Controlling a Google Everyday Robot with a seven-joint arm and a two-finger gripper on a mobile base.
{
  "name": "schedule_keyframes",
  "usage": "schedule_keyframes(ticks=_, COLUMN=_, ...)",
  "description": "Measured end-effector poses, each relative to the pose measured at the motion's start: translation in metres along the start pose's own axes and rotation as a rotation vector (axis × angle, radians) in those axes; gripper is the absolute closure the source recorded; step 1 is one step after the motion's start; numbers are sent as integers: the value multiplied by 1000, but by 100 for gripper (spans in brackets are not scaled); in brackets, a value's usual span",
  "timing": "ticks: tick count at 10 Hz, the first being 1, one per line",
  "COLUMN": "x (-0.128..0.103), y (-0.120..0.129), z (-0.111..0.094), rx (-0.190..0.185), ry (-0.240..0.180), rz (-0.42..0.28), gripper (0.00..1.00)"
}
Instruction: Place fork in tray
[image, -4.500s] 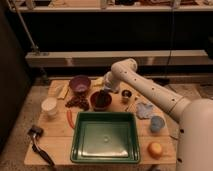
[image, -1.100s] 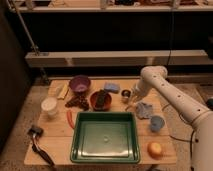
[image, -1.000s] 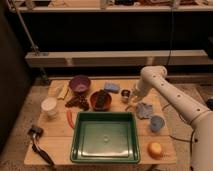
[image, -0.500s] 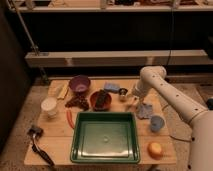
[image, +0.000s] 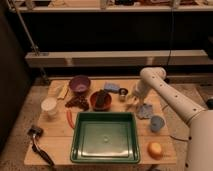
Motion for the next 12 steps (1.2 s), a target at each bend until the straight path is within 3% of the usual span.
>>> schedule_keyframes(ticks=10, x=16, y=17, z=23, rx=-34, ry=-36, rz=54, gripper=43)
schedule_keyframes(ticks=12, x=17, y=20, z=22, rx=-44, ry=-29, rz=51, gripper=62)
